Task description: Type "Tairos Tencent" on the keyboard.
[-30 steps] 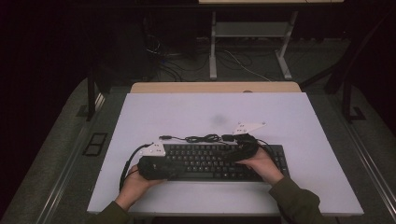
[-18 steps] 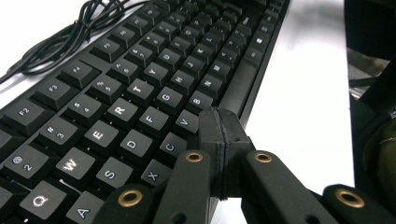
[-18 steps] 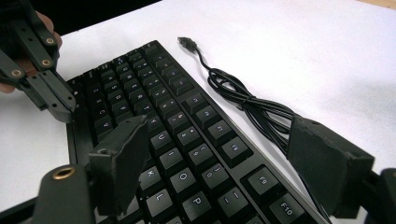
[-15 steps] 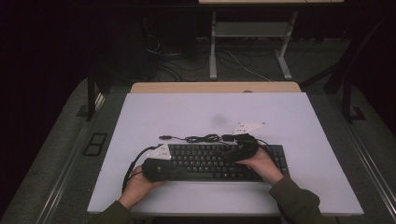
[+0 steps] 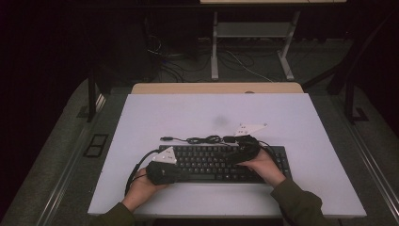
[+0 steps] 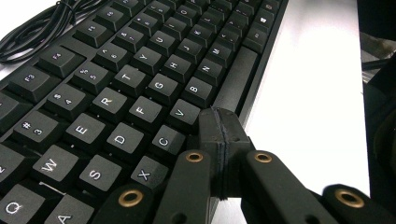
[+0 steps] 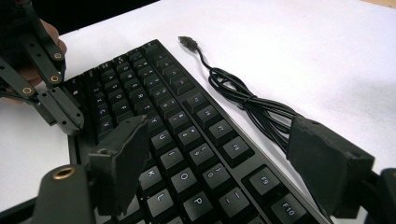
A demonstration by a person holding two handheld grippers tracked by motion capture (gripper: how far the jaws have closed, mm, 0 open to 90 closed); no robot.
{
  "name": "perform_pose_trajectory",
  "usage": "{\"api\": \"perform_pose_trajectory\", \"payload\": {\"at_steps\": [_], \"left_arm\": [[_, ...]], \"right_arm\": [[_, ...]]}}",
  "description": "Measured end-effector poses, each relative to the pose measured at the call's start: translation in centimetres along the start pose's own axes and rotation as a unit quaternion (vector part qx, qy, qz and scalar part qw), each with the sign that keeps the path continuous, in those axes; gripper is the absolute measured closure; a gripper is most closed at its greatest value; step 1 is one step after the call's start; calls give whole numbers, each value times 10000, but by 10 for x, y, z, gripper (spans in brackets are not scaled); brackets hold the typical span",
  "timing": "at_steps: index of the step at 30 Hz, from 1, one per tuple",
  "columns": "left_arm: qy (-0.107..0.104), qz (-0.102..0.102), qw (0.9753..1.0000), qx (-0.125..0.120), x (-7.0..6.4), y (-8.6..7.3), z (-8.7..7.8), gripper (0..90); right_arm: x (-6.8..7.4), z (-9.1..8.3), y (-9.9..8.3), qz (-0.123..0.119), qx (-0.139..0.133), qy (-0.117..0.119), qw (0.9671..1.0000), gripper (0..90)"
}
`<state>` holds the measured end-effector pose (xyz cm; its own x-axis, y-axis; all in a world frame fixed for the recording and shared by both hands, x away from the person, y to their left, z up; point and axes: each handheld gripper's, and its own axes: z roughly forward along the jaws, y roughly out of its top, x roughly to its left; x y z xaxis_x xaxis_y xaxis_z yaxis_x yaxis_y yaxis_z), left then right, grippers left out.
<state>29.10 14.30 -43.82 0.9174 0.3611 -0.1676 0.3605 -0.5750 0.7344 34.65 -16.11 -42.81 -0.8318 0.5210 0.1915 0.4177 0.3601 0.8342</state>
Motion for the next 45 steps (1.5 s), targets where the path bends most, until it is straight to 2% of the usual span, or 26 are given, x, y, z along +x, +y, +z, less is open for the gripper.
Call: {"api": "perform_pose_trajectory", "payload": {"at_steps": [6, 34, 41, 45], "left_arm": [[33, -4, 10000, -15, 0, 1, -1, 894], [203, -117, 9987, -451, 12, 7, -17, 893], [394, -181, 9970, -640, 18, 13, -17, 728], [516, -197, 9956, -763, 23, 16, -16, 576]], "right_arm": [[-1, 0, 0, 10, -12, -8, 10000, 207], [-2, -1, 0, 76, -9, 119, 9999, 207], [-1, -4, -4, 68, -5, 153, 9999, 207], [0, -7, -6, 86, 4, 180, 9998, 207]]}}
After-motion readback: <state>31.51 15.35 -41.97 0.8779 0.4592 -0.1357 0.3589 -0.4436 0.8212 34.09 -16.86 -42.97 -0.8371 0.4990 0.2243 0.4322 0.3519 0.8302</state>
